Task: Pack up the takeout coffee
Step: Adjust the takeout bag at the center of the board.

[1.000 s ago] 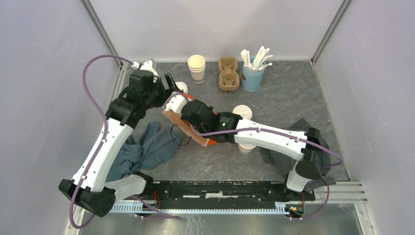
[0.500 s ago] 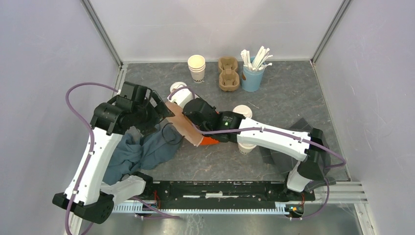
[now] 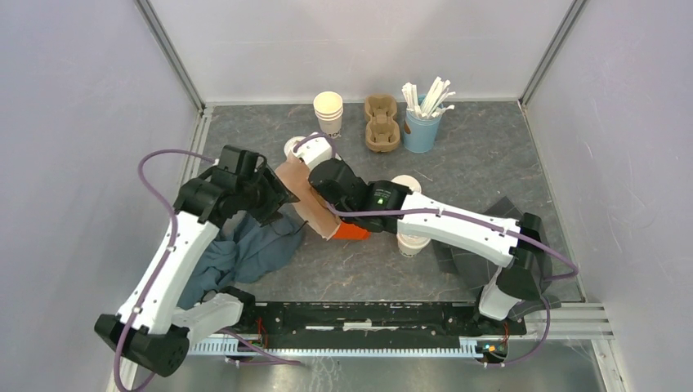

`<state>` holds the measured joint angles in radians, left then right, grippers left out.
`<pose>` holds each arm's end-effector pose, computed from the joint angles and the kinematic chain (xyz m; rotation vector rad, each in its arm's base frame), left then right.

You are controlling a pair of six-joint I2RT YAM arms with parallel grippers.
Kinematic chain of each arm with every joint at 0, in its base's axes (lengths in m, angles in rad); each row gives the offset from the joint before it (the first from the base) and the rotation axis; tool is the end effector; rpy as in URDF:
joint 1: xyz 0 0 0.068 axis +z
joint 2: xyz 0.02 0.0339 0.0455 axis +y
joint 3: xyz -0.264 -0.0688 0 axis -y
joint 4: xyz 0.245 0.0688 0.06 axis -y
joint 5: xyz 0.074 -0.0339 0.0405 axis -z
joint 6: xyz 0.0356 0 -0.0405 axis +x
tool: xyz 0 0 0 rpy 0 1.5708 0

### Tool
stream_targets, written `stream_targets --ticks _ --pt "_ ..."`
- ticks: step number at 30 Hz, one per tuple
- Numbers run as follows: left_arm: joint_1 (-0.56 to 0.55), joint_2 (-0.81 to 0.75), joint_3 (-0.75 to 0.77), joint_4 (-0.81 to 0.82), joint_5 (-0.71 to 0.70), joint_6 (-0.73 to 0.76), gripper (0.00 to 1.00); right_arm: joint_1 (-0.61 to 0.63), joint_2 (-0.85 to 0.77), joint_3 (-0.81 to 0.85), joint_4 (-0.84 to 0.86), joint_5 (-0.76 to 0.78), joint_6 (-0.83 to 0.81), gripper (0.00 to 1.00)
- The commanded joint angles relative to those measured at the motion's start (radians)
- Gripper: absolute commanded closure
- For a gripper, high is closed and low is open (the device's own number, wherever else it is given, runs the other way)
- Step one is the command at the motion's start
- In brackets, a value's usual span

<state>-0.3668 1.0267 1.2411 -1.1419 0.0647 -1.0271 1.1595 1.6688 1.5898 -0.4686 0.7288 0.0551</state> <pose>0.1632 -0.0651 0.3625 -0.8223 2.4867 -0.6251 0.1739 0.3394 0.3644 -0.6591 1.8561 0.0138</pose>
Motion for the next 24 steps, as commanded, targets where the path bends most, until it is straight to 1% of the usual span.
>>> stream_targets --ticks 1,3,5,6,8,9,11,12,13,14,15,16,17,18,19,20,21,22,24 --pt "0.003 0.033 -0.054 0.178 0.015 0.017 0.45 -0.024 -0.041 0.045 -0.011 -0.036 0.112 1.00" --pt "0.003 0.047 -0.063 0.184 -0.009 0.049 0.51 -0.049 -0.060 0.018 -0.001 -0.077 0.159 1.00" --pt "0.002 0.067 -0.049 0.182 -0.030 0.084 0.68 -0.064 -0.087 -0.015 0.038 -0.104 0.179 1.00" --pt "0.002 0.079 -0.025 0.178 -0.043 0.106 0.75 -0.068 -0.095 -0.026 0.058 -0.111 0.181 1.00" --pt "0.002 0.103 0.053 0.178 -0.061 0.164 0.91 -0.072 -0.112 -0.047 0.099 -0.113 0.198 1.00" --pt "0.002 0.124 0.118 0.170 -0.096 0.198 0.97 -0.080 -0.117 -0.053 0.111 -0.124 0.221 1.00" --pt "0.002 0.199 0.296 0.106 -0.124 0.286 0.98 -0.092 -0.122 -0.045 0.116 -0.143 0.275 1.00" --pt "0.002 0.251 0.409 0.062 -0.132 0.322 0.98 -0.097 -0.125 -0.041 0.109 -0.151 0.315 1.00" --pt "0.002 0.302 0.554 0.013 -0.127 0.357 0.98 -0.102 -0.131 -0.040 0.101 -0.161 0.352 1.00" --pt "0.002 0.356 0.656 -0.033 -0.103 0.389 0.98 -0.103 -0.145 -0.052 0.104 -0.173 0.391 1.00" --pt "-0.006 0.419 0.753 -0.090 -0.086 0.406 0.98 -0.103 -0.165 -0.078 0.114 -0.181 0.434 1.00" --pt "-0.023 0.458 0.820 -0.142 -0.084 0.410 0.98 -0.103 -0.196 -0.138 0.141 -0.180 0.495 1.00" --pt "-0.050 0.486 0.853 -0.177 -0.093 0.410 0.98 -0.110 -0.229 -0.216 0.190 -0.186 0.546 1.00" --pt "-0.083 0.498 0.832 -0.184 -0.110 0.414 0.98 -0.119 -0.270 -0.326 0.265 -0.197 0.597 1.00" --pt "-0.111 0.501 0.768 -0.163 -0.122 0.429 0.98 -0.133 -0.297 -0.433 0.337 -0.206 0.641 1.00" --pt "-0.119 0.503 0.687 -0.132 -0.122 0.439 0.98 -0.148 -0.307 -0.502 0.420 -0.236 0.658 1.00" --pt "-0.118 0.515 0.651 -0.129 -0.113 0.436 0.98 -0.161 -0.298 -0.542 0.457 -0.287 0.681 1.00" --pt "-0.122 0.535 0.684 -0.150 -0.101 0.433 0.98 -0.179 -0.282 -0.527 0.440 -0.353 0.696 1.00" --pt "-0.154 0.530 0.772 -0.158 -0.130 0.424 0.98 -0.176 -0.276 -0.471 0.417 -0.377 0.637 1.00"
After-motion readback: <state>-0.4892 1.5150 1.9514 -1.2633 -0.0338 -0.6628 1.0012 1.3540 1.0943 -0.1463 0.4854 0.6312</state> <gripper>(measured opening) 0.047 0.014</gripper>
